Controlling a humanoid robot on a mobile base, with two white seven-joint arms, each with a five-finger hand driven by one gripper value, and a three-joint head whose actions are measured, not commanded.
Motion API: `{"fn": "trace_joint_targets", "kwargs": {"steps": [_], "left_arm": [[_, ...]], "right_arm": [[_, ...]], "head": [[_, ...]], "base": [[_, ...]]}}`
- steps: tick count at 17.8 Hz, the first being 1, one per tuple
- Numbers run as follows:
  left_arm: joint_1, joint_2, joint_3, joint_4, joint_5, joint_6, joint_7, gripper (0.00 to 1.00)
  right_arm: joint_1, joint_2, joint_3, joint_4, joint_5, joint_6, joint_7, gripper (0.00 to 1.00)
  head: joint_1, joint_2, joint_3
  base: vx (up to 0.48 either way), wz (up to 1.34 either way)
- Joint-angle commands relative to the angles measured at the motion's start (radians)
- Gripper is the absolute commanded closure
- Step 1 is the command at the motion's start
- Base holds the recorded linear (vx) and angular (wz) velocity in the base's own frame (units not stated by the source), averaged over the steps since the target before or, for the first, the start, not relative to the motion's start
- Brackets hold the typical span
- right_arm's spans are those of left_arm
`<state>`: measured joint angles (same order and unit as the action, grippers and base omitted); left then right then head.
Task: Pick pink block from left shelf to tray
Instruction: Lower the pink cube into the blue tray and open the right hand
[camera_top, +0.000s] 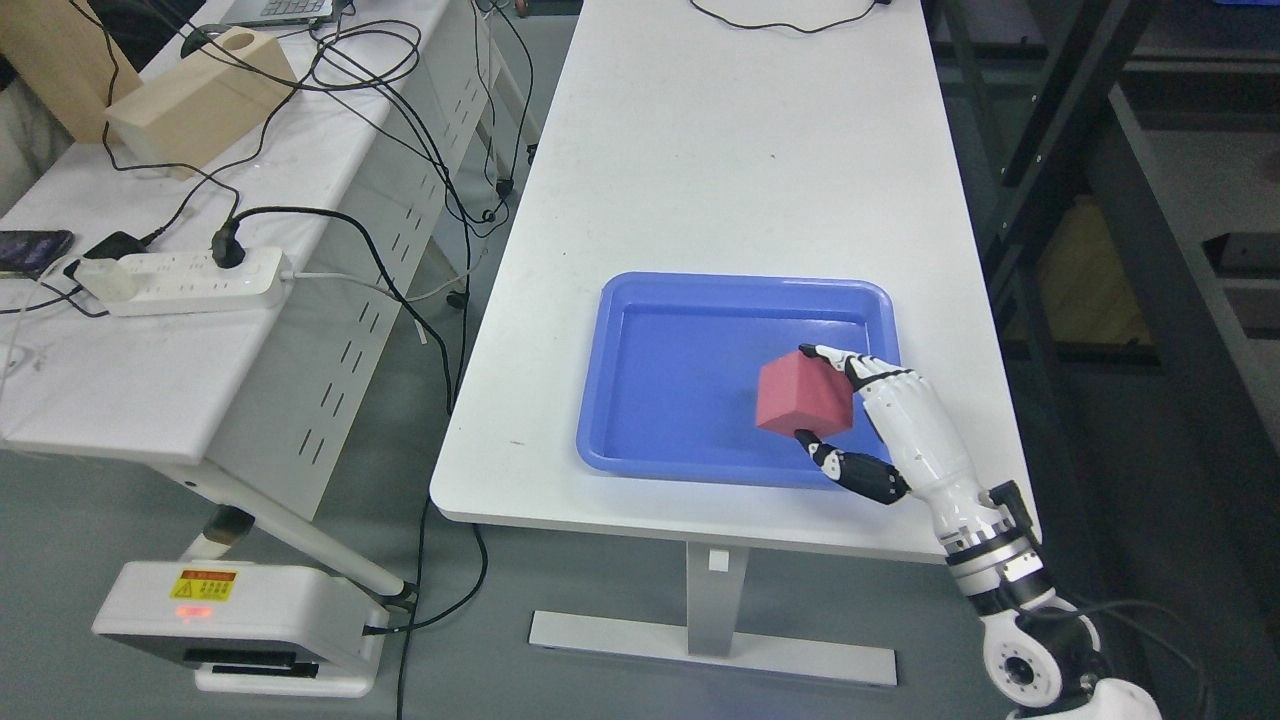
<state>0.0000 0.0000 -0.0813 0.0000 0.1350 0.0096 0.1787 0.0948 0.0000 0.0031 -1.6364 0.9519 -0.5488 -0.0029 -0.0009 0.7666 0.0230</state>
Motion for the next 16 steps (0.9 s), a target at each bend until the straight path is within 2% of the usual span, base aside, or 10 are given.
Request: {"fn": "trace_joint_targets", "kwargs": {"steps": [1,6,8,10,13,16], "left_arm": [[-0.029,0.017,0.000,-0.017,0.000,0.000,0.001,0.00],[-0.031,0.017,0.000,-0.017,0.000,0.000,0.001,0.00],[-0.029,0.017,0.000,-0.017,0.000,0.000,0.001,0.00],[-0.029,0.017,0.000,-0.017,0.000,0.000,0.001,0.00],[-0.029,0.017,0.000,-0.017,0.000,0.000,0.001,0.00],[-0.029,0.017,0.000,-0.017,0.000,0.000,0.001,0.00]], "right_arm": [[0.020,-0.017,0.054,0.000,0.085,-0.002,0.012,0.97],[0.026,-0.017,0.055,0.000,0.085,-0.002,0.044,0.96],[0.031,-0.017,0.054,0.000,0.081,-0.002,0.047,0.89],[0.043,-0.017,0.052,0.000,0.070,0.000,0.047,0.74],[0.062,-0.017,0.049,-0.002,0.003,0.010,0.053,0.44],[0.063,-0.017,0.032,-0.002,-0.065,0.016,0.075,0.27]], "head": [[0.0000,0.000,0.000],[0.0000,0.000,0.000],[0.0000,0.000,0.000],[0.0000,0.000,0.000],[0.0000,0.000,0.000],[0.0000,0.000,0.000]], "base": [[0.184,-0.04],[0.162,-0.02],[0.127,-0.01],[0.106,-0.01],[0.073,0.00],[0.031,0.00]]}}
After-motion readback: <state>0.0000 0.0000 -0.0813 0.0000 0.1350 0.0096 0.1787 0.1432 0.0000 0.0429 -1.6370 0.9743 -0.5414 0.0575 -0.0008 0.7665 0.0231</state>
